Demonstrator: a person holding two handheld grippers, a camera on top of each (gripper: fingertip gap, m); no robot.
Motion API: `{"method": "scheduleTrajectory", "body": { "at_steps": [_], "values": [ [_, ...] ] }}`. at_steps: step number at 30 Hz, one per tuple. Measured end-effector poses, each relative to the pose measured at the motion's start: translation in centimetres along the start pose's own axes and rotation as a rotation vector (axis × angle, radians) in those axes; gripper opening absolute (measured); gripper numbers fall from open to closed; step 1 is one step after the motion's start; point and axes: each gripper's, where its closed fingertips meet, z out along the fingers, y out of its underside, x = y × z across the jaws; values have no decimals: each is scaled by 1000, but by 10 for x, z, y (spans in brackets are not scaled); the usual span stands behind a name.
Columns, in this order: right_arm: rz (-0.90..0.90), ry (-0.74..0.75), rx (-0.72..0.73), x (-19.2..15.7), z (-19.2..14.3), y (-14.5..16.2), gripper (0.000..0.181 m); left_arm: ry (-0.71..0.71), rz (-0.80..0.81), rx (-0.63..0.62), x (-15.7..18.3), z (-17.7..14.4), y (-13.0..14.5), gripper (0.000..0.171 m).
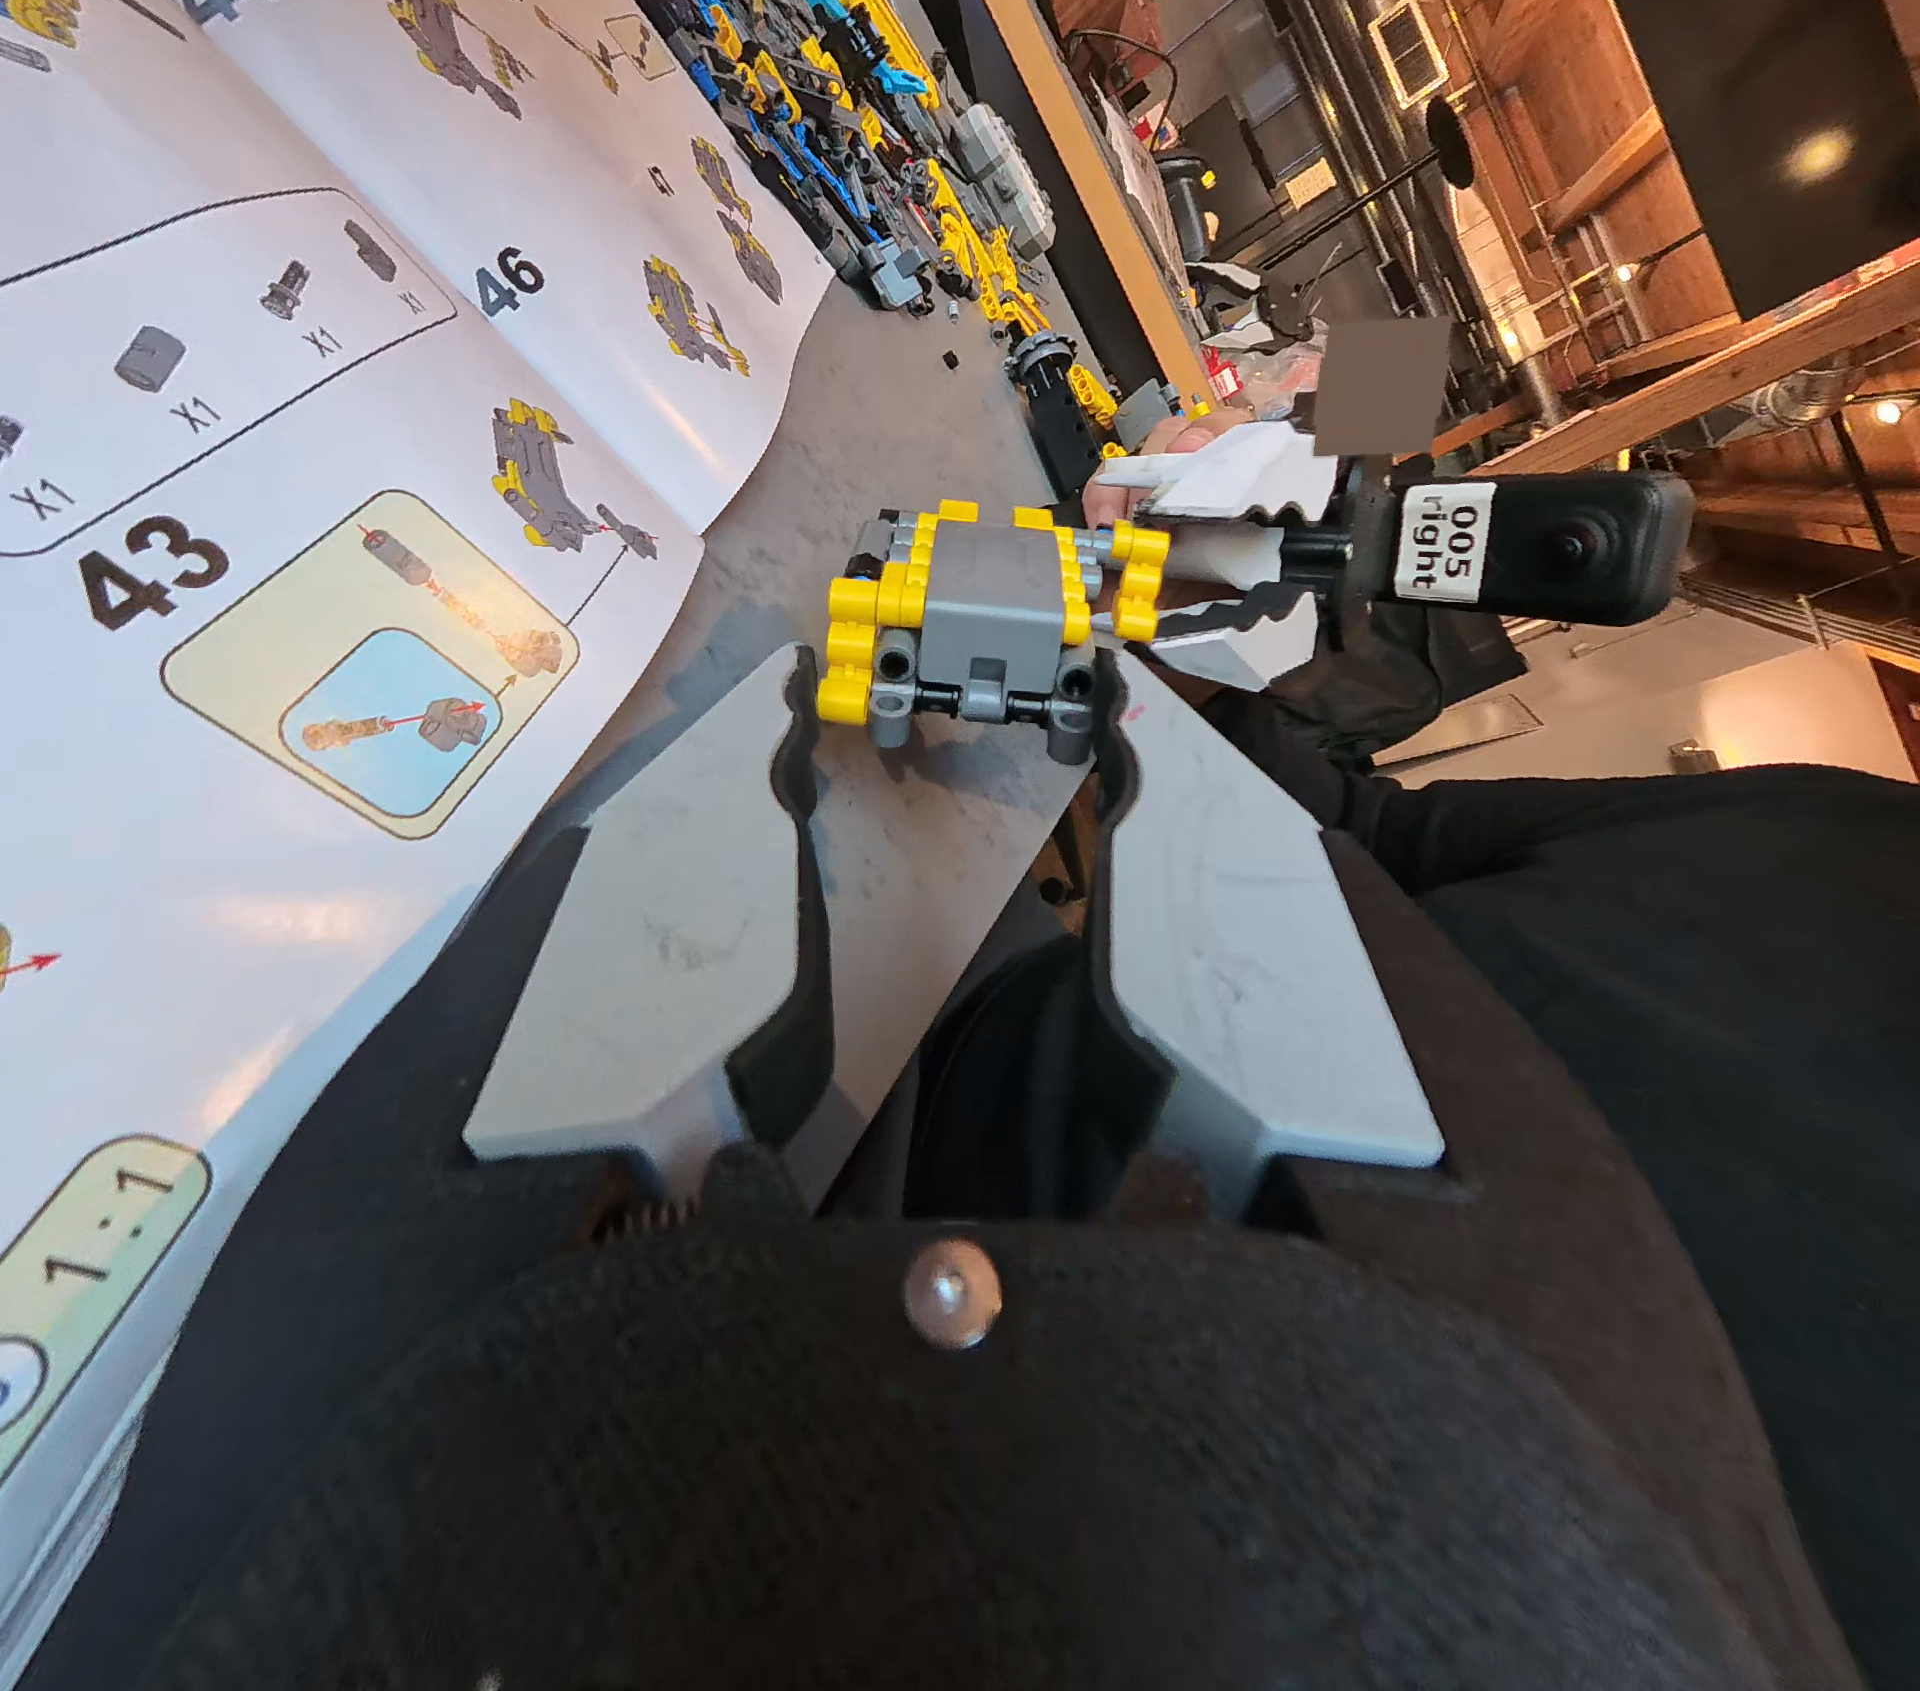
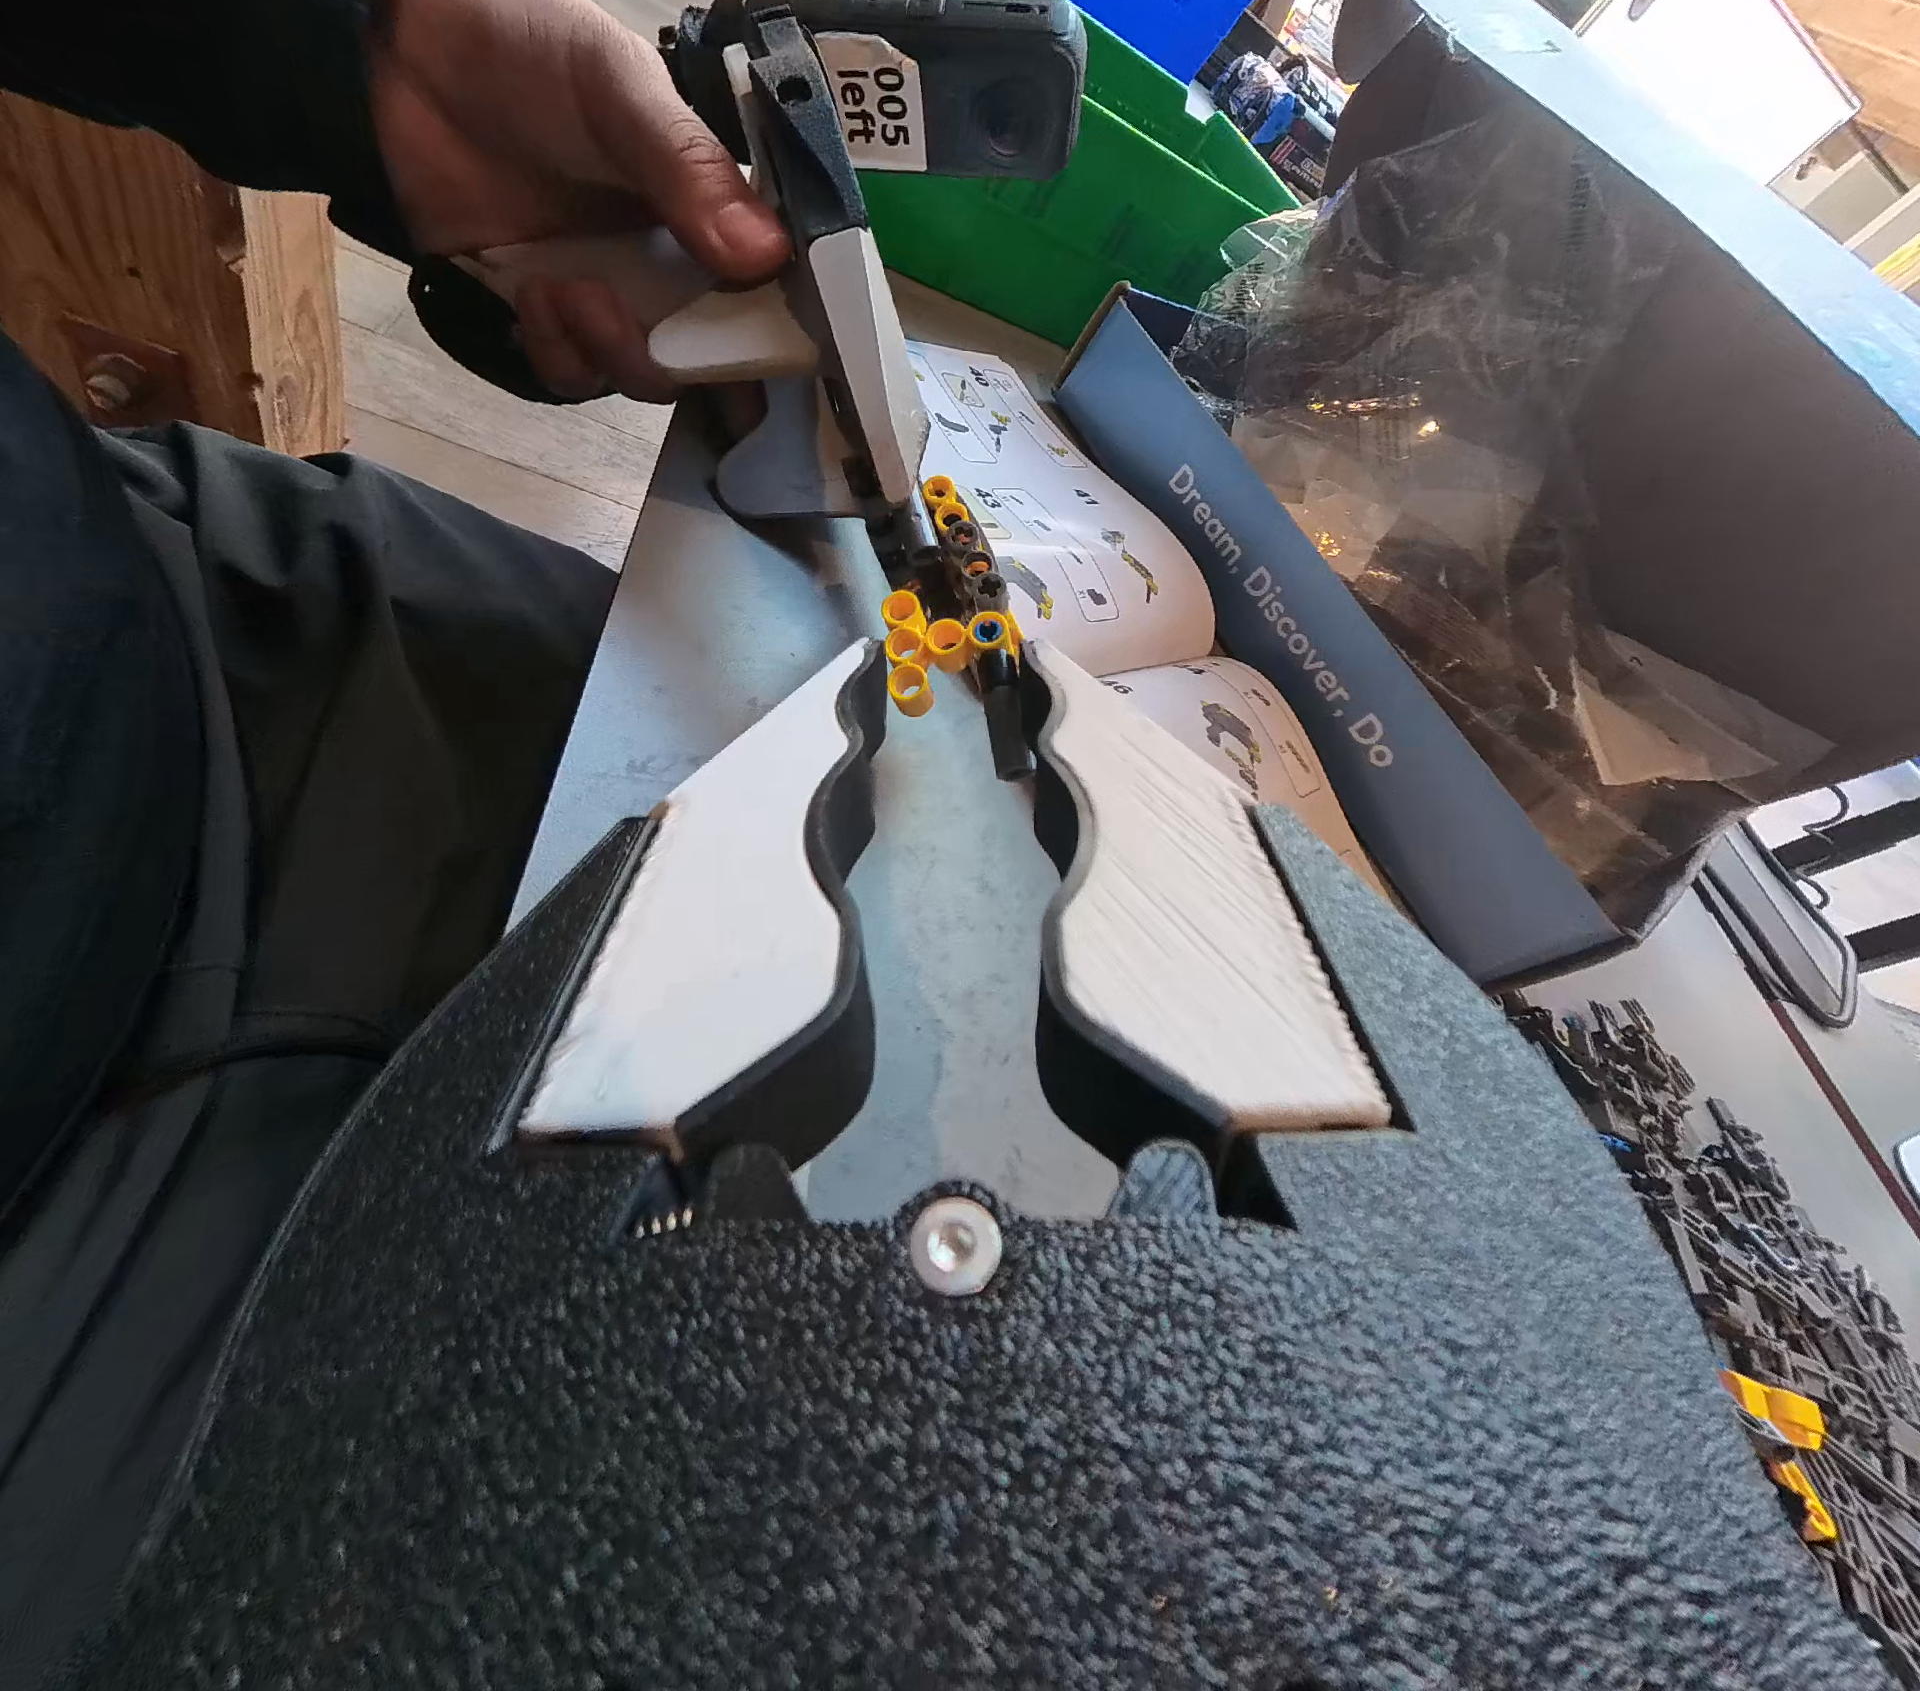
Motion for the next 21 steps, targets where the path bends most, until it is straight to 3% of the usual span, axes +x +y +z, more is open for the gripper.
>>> {"method": "scheduleTrajectory", "body": {
  "at_steps": [7,13,21],
  "values": [
    [-18,8,-40,0,3,8,24,13,-6,6,1,-1,-1,51],
    [-61,5,-165,-2,8,30,24,11,12,15,2,0,-2,51],
    [-254,18,-321,-9,10,57,24,-123,205,-85,-4,1,7,51]
  ]
}}
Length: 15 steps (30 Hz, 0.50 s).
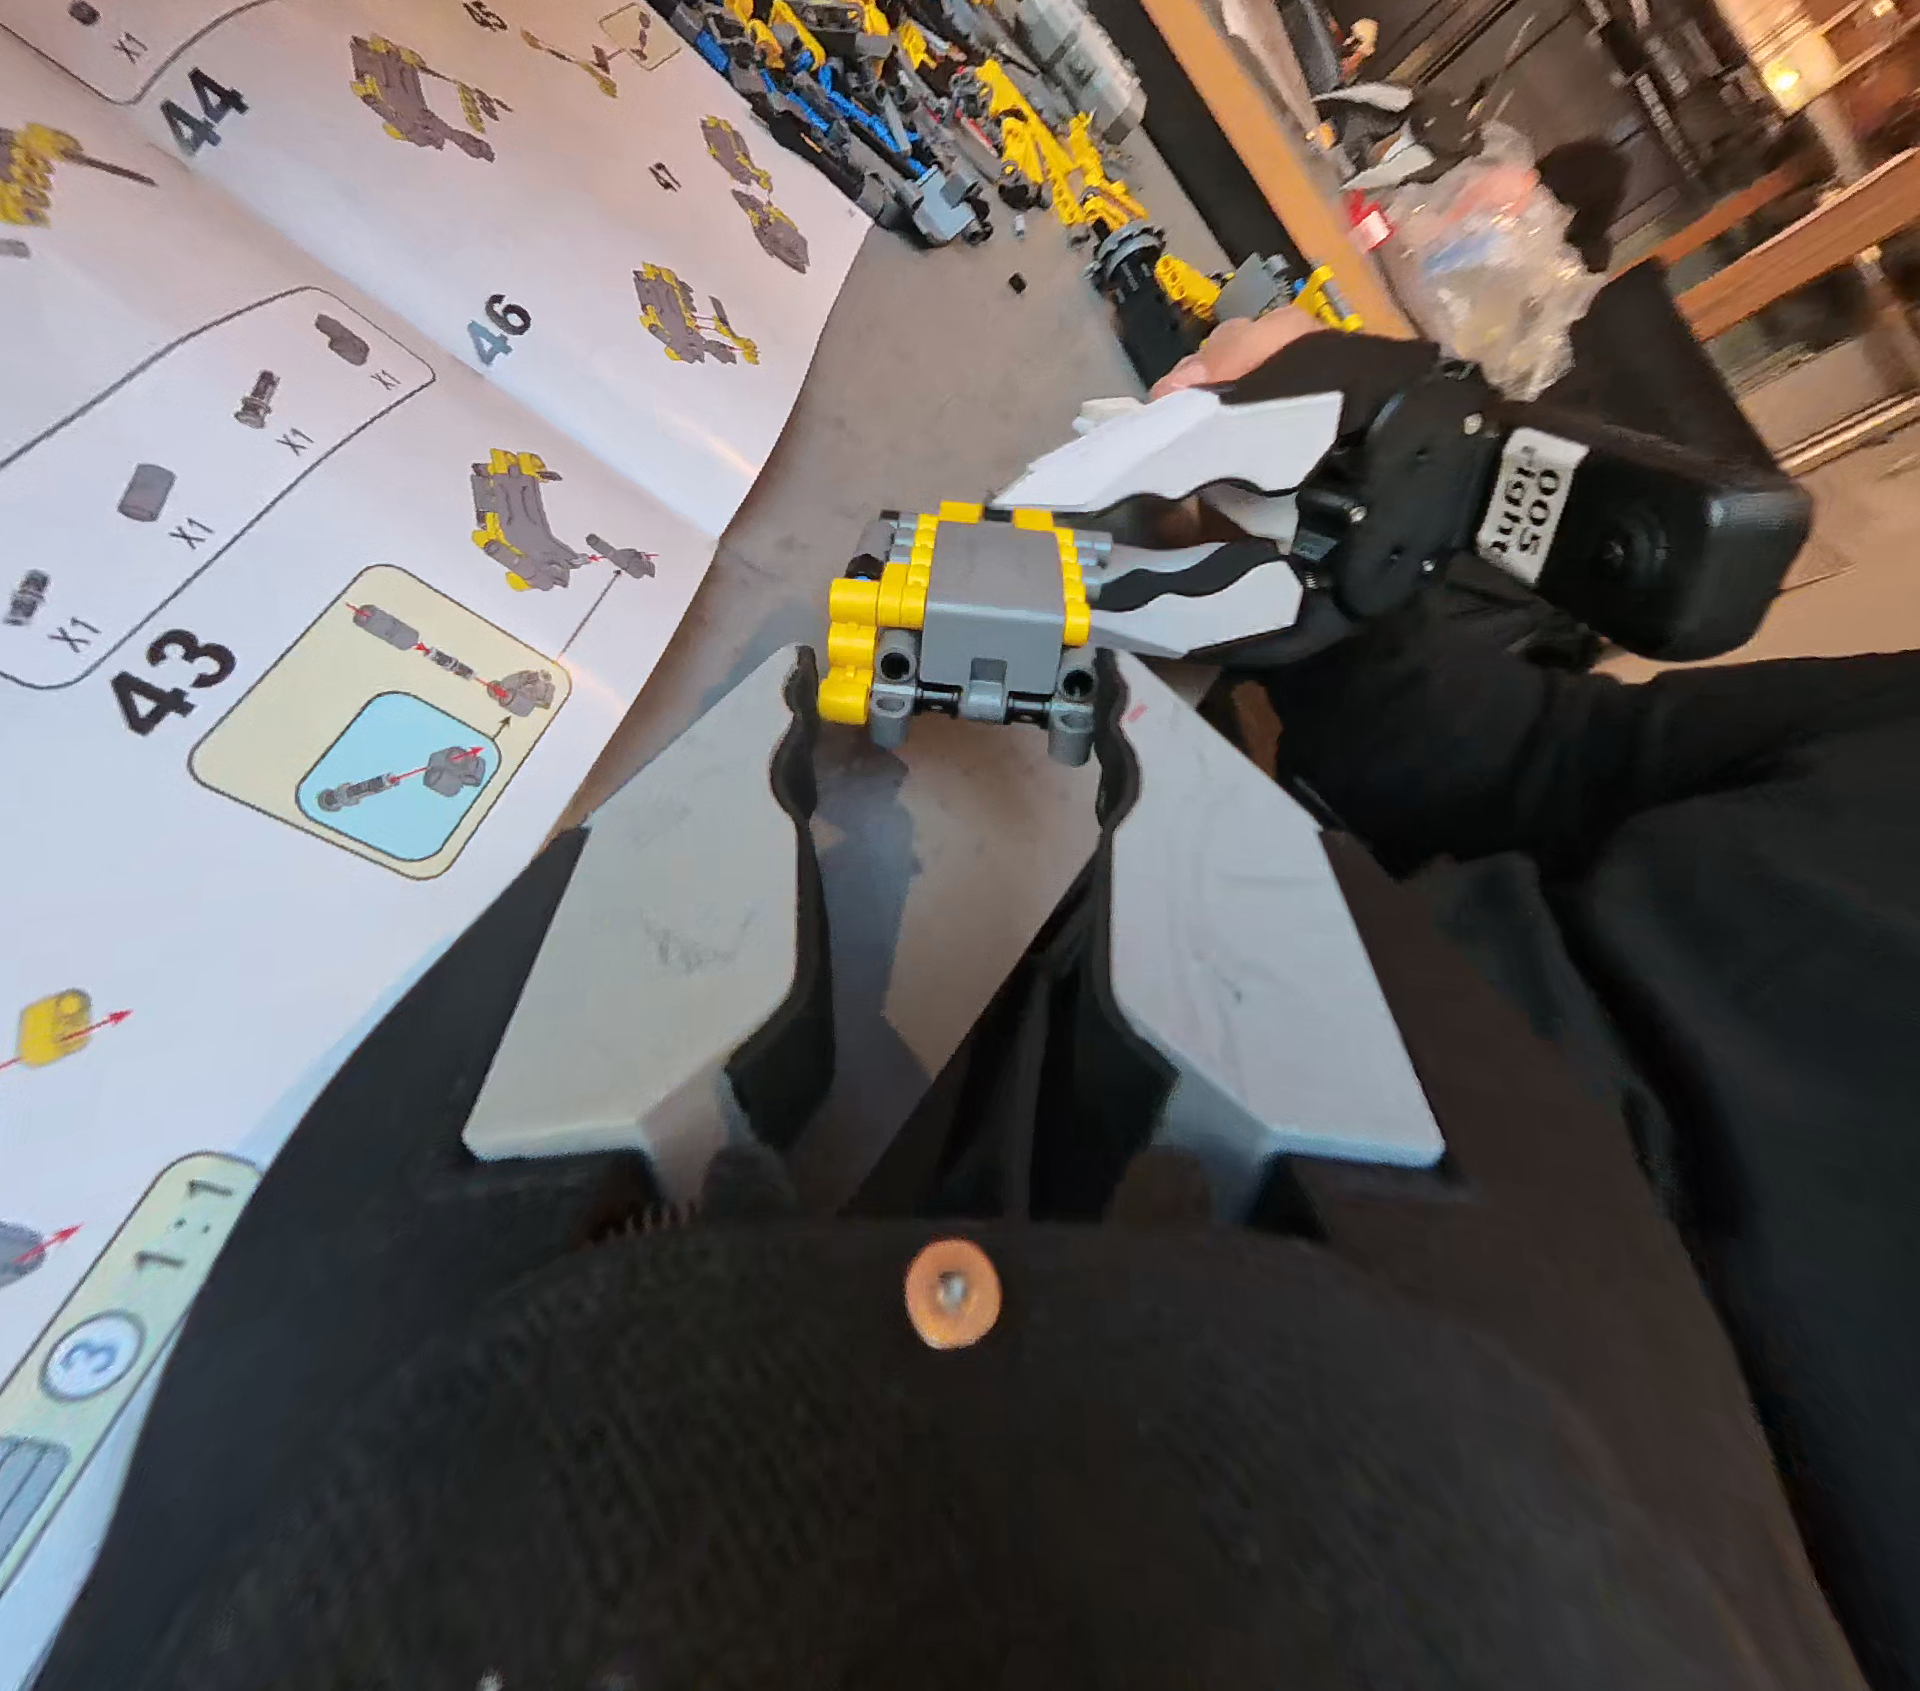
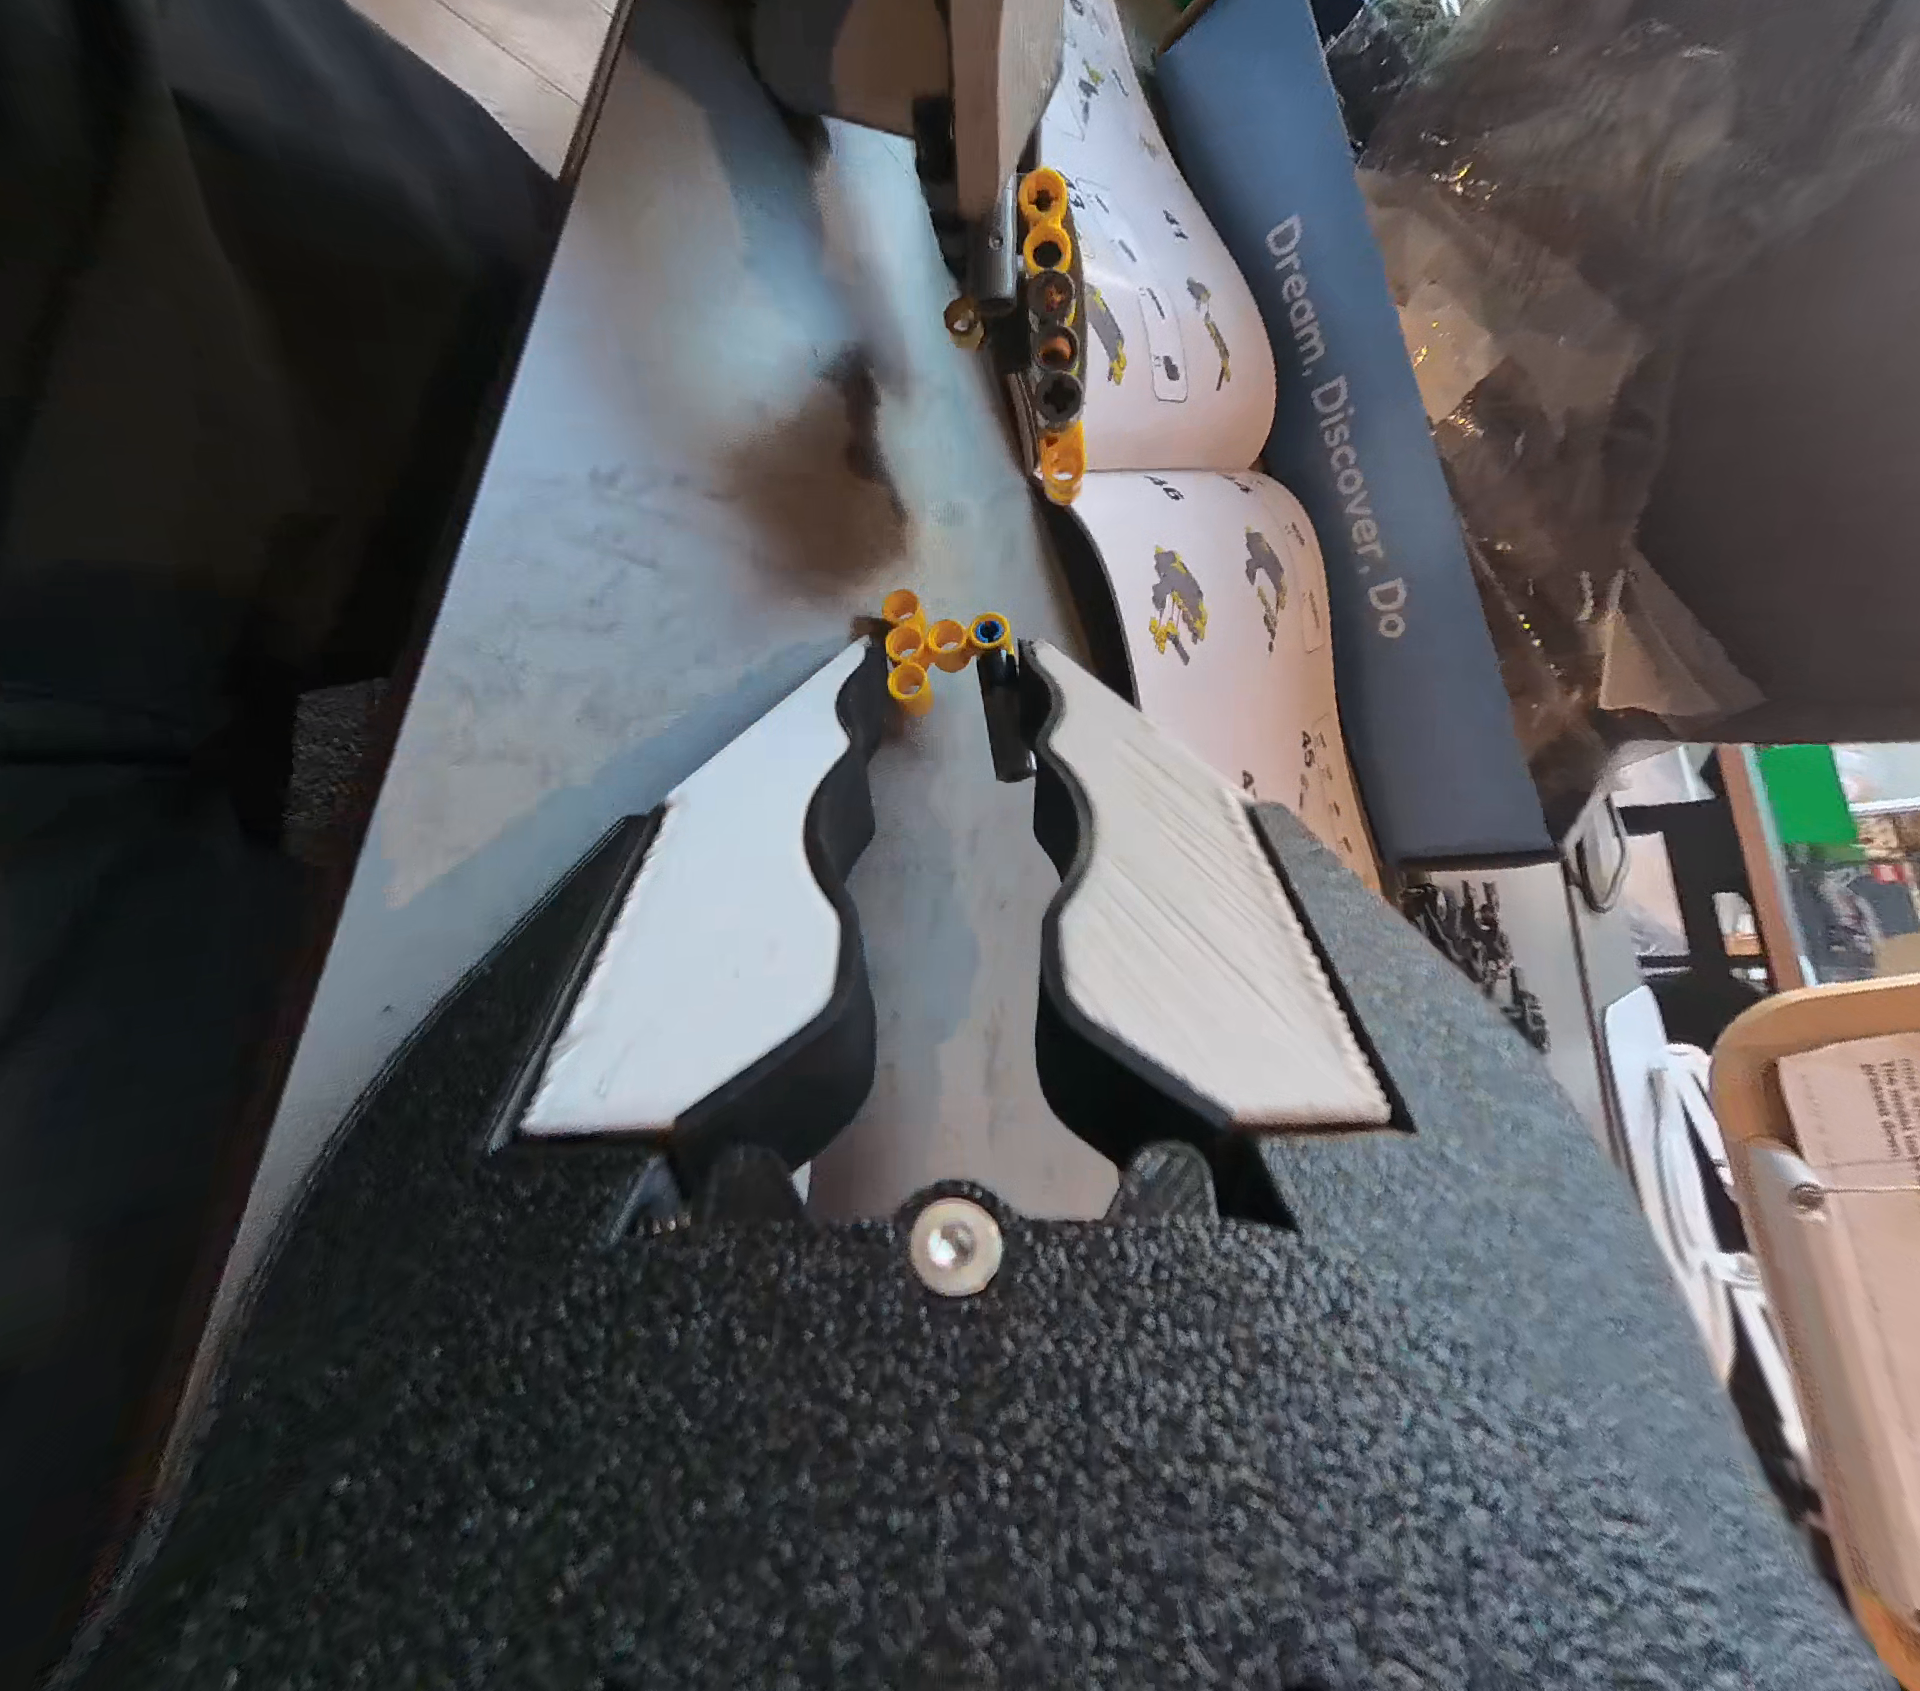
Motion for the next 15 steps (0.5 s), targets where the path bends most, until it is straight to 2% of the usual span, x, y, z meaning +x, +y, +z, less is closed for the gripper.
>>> {"method": "scheduleTrajectory", "body": {
  "at_steps": [4,8,12,15],
  "values": [
    [-25,7,-13,2,-3,5,25,-38,55,-29,0,0,3,51],
    [-31,-6,-6,2,-9,7,30,31,-40,11,6,-1,-2,51],
    [-22,-12,-24,3,-14,9,41,19,-30,0,5,-3,-1,51],
    [8,-28,25,6,-22,-9,48,31,-28,-19,9,0,1,51]
  ]
}}
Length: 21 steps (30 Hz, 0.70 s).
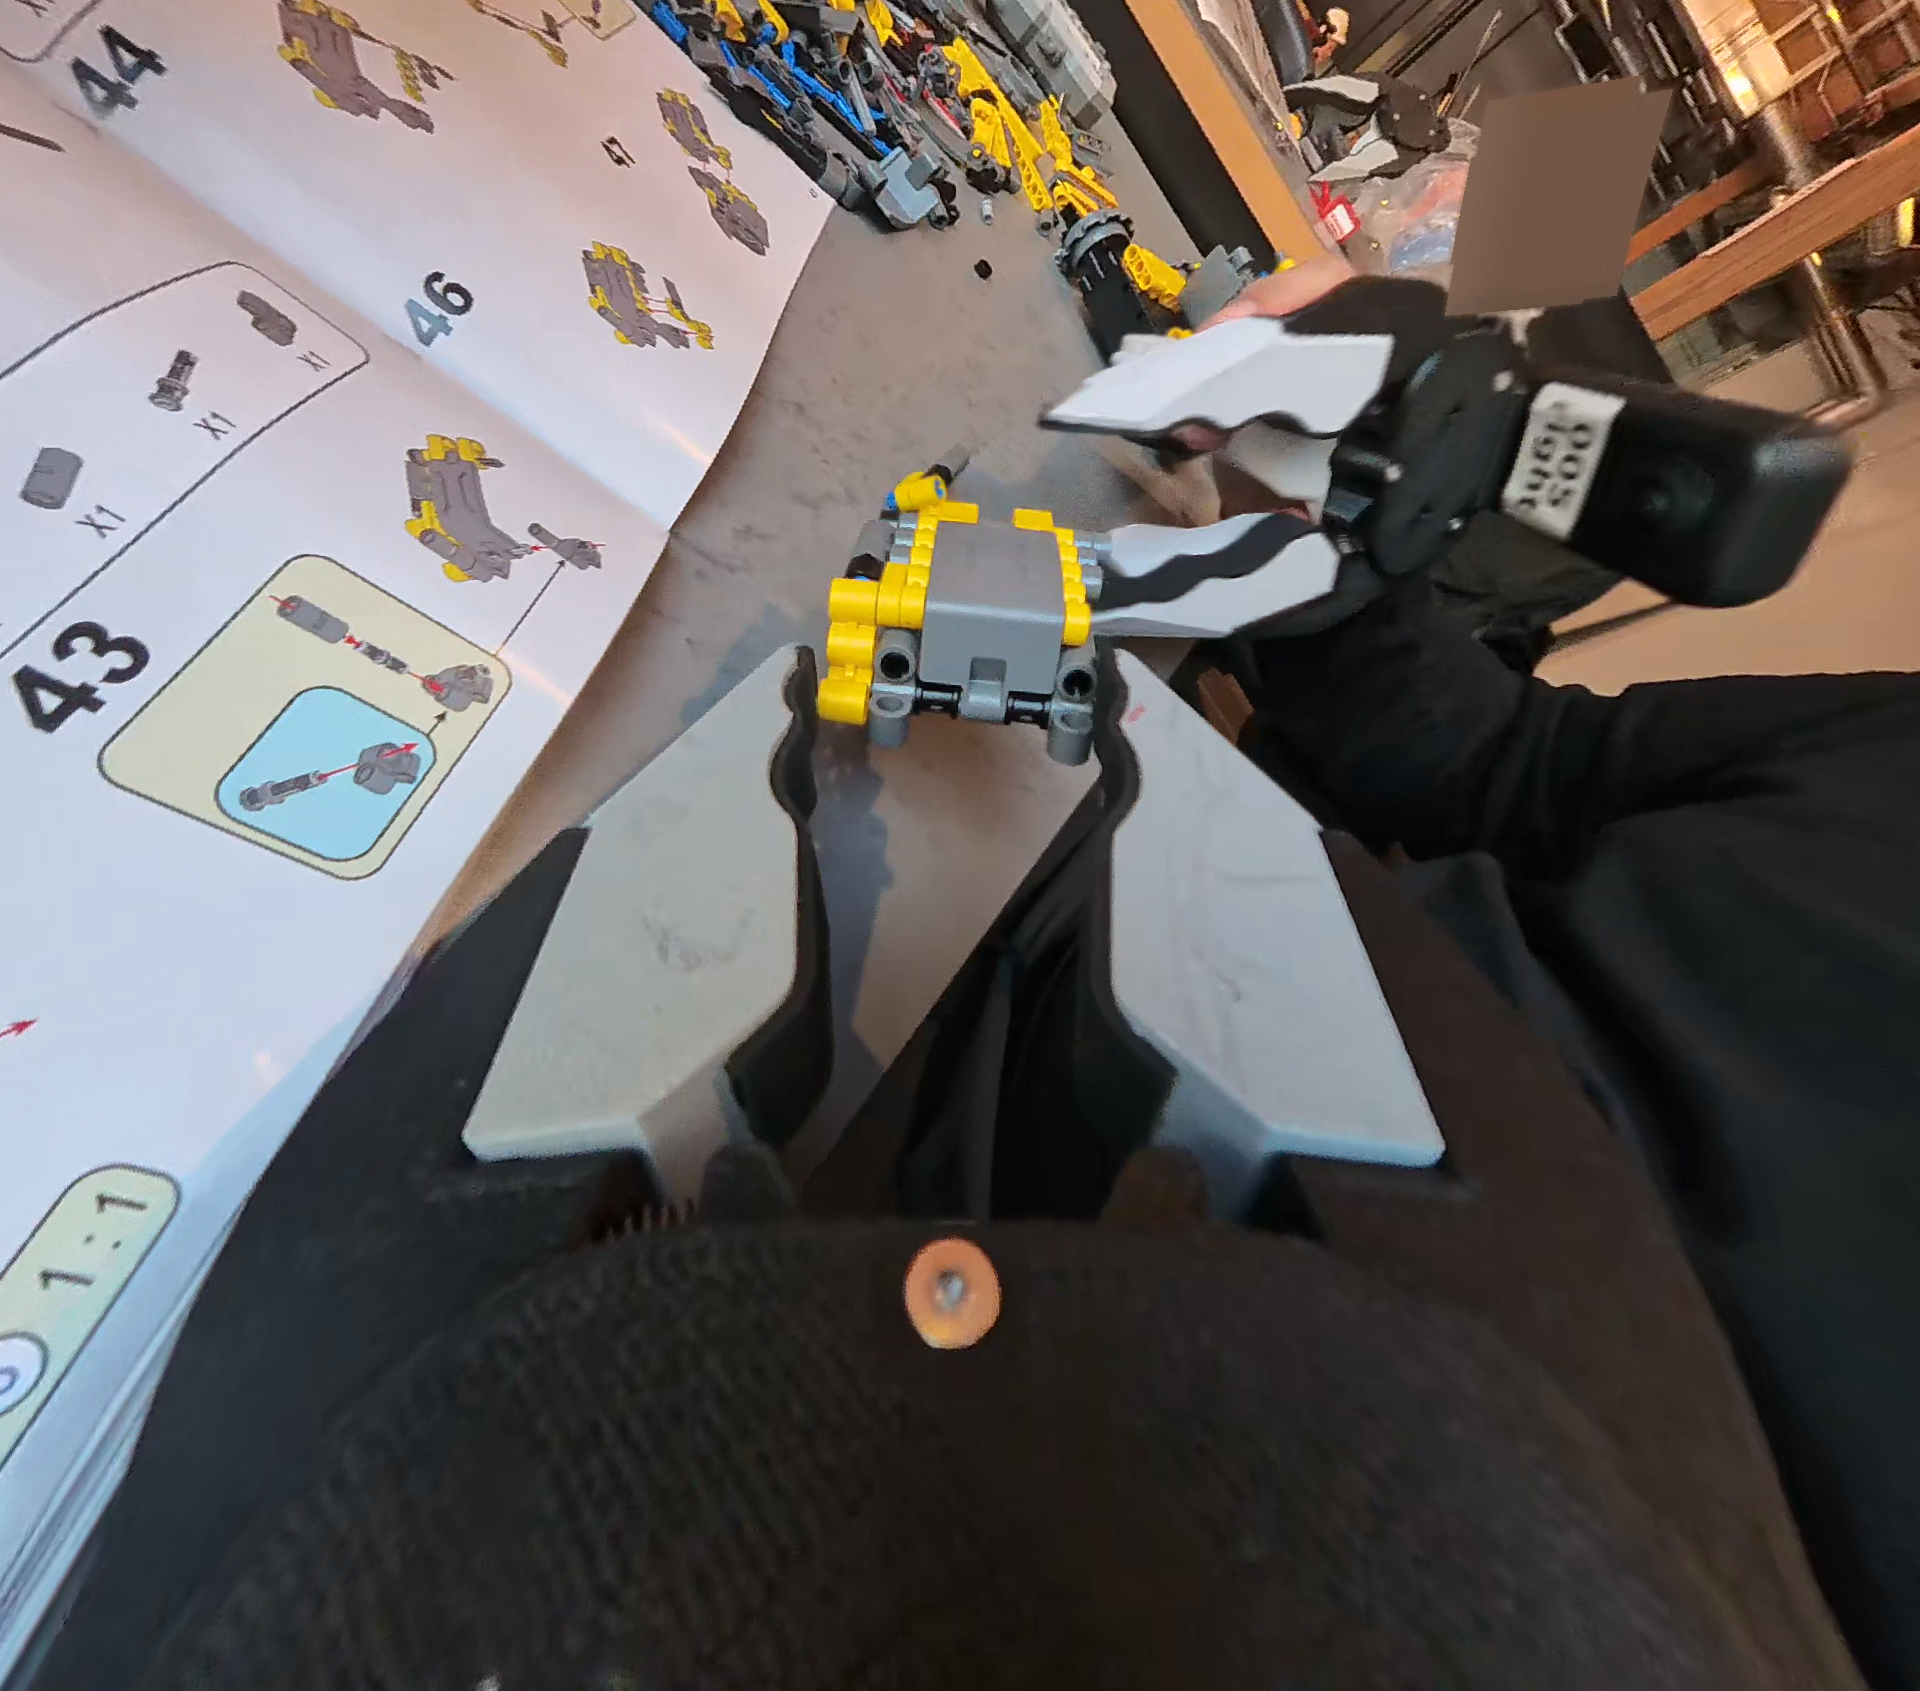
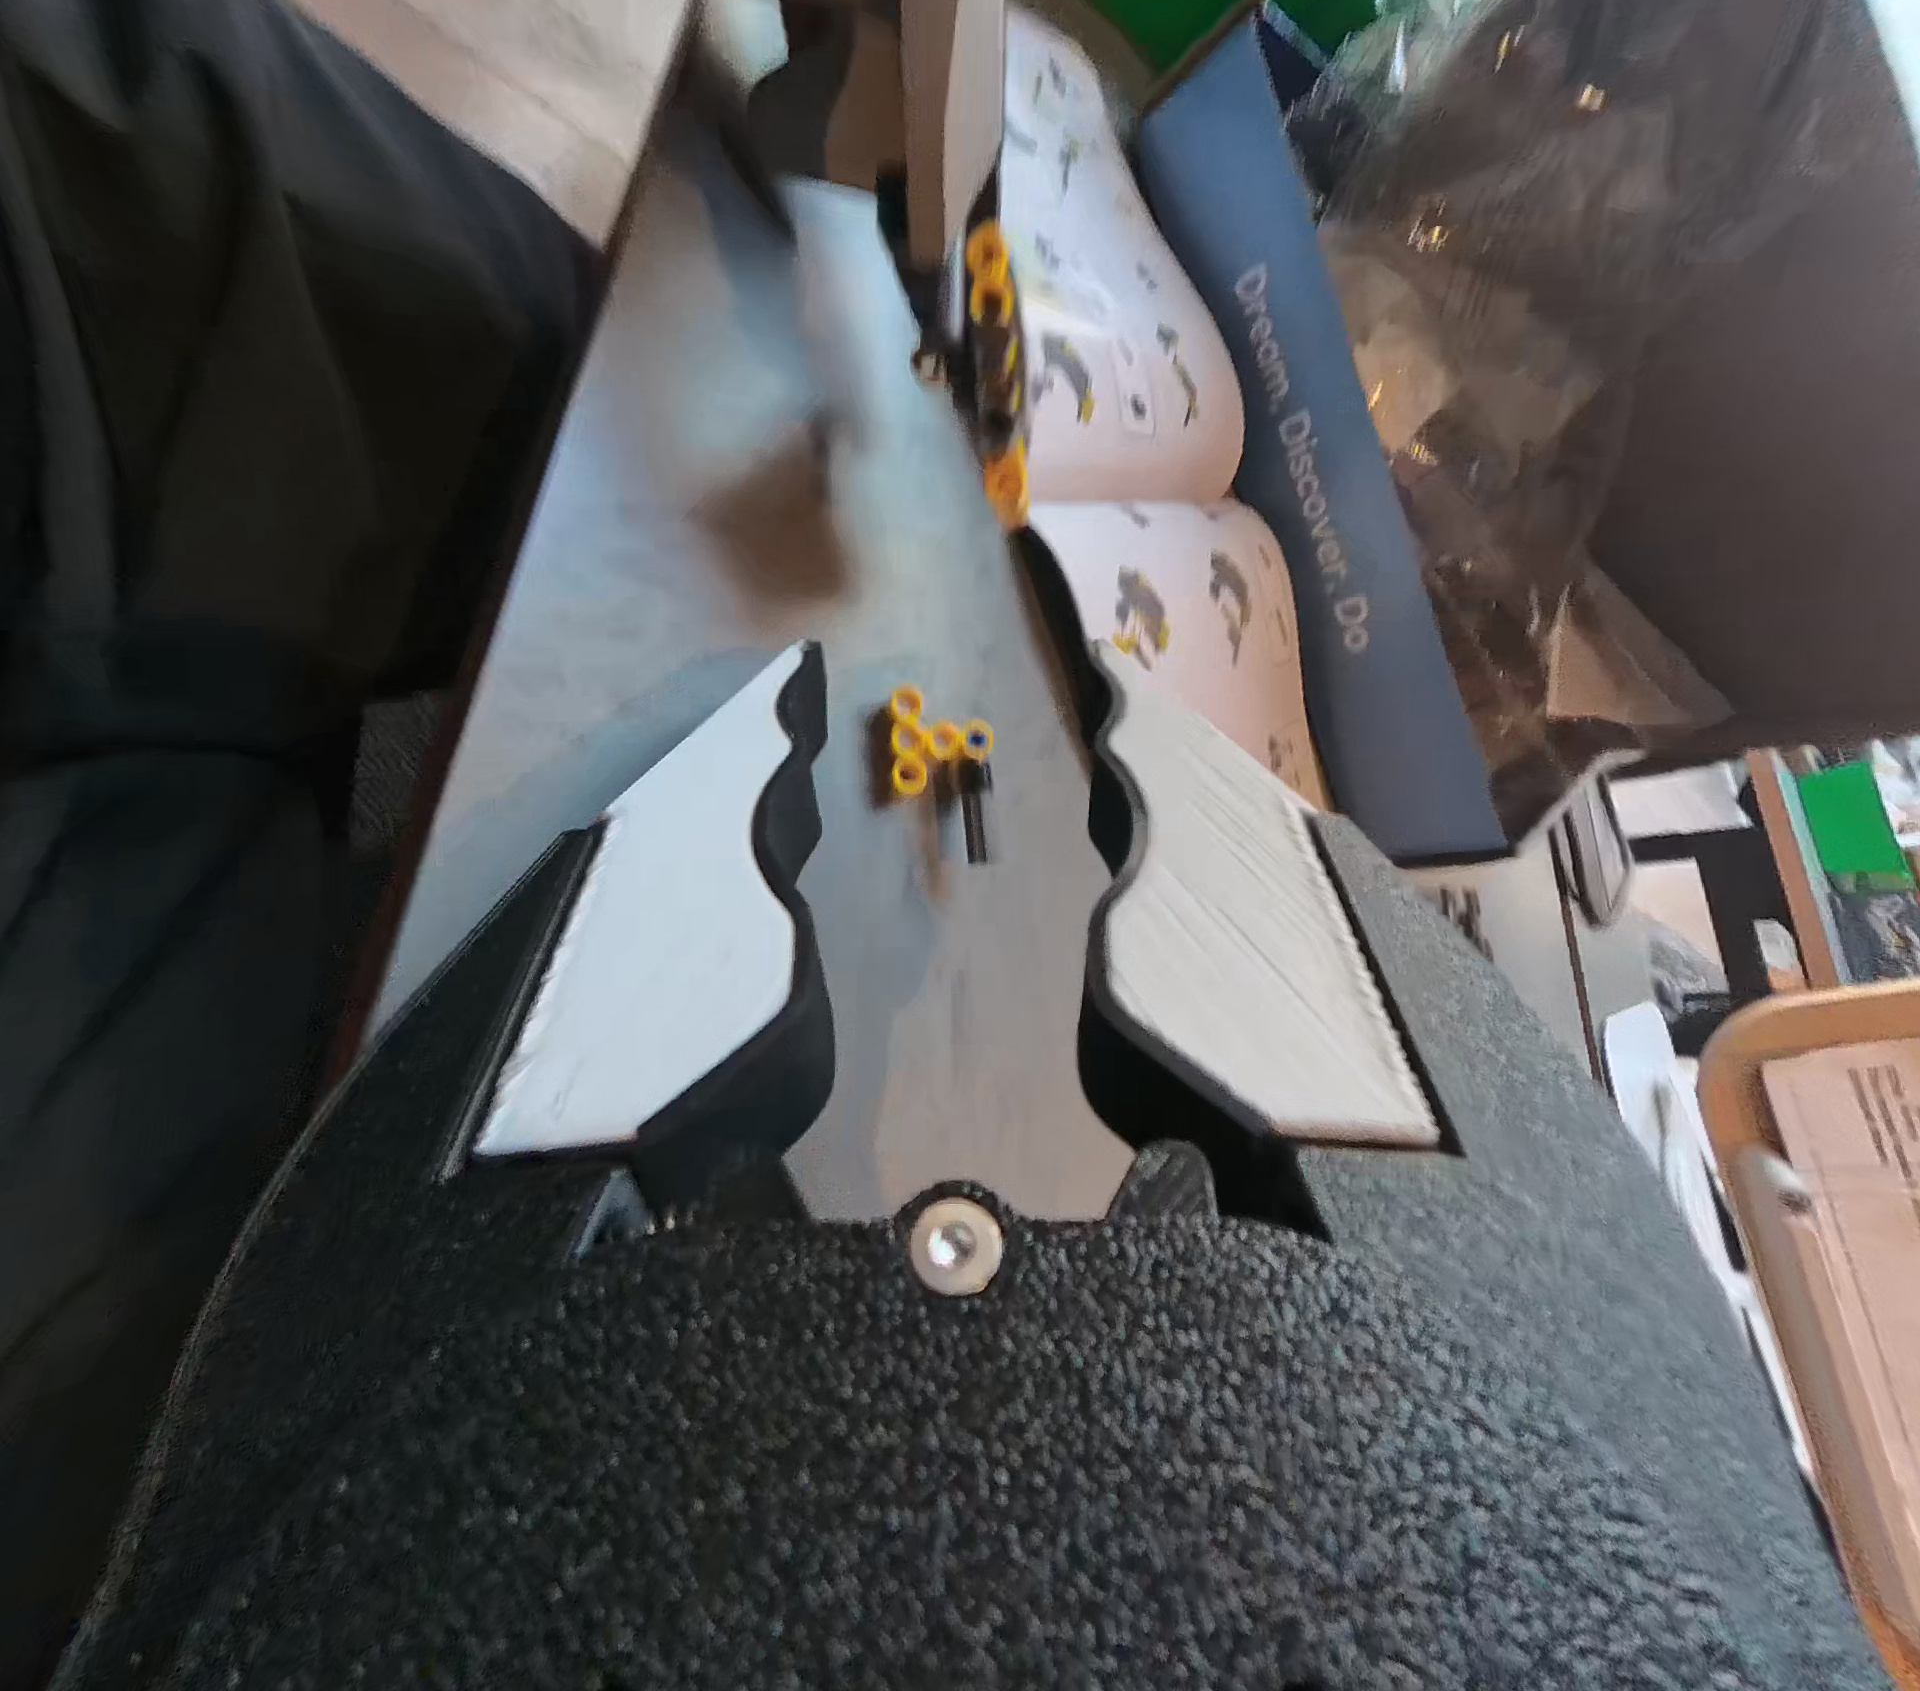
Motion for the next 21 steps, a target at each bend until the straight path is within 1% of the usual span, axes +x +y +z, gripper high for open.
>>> {"method": "scheduleTrajectory", "body": {
  "at_steps": [2,3,6,8,10,15,17,19,20,21],
  "values": [
    [7,2,50,2,-2,-22,47,11,-2,-12,3,2,2,51],
    [-1,11,54,3,0,-30,43,20,-5,-21,5,4,4,51],
    [-56,43,10,3,11,-34,24,53,-14,-40,11,7,8,51],
    [-74,57,12,2,15,-35,7,62,-14,-55,13,9,11,51],
    [-63,72,34,1,14,-41,7,73,-16,-62,14,9,13,51],
    [35,57,18,2,17,-38,7,80,-45,-46,12,7,9,51],
    [48,64,-13,3,18,-34,7,24,39,-23,11,2,2,48],
    [59,71,-49,4,21,-27,7,-48,211,-20,18,-5,-6,44],
    [69,73,-60,5,22,-25,7,-106,303,-42,18,-7,-7,46],
    [83,68,-66,5,23,-23,7,-172,396,-75,17,-7,-7,53]
  ]
}}
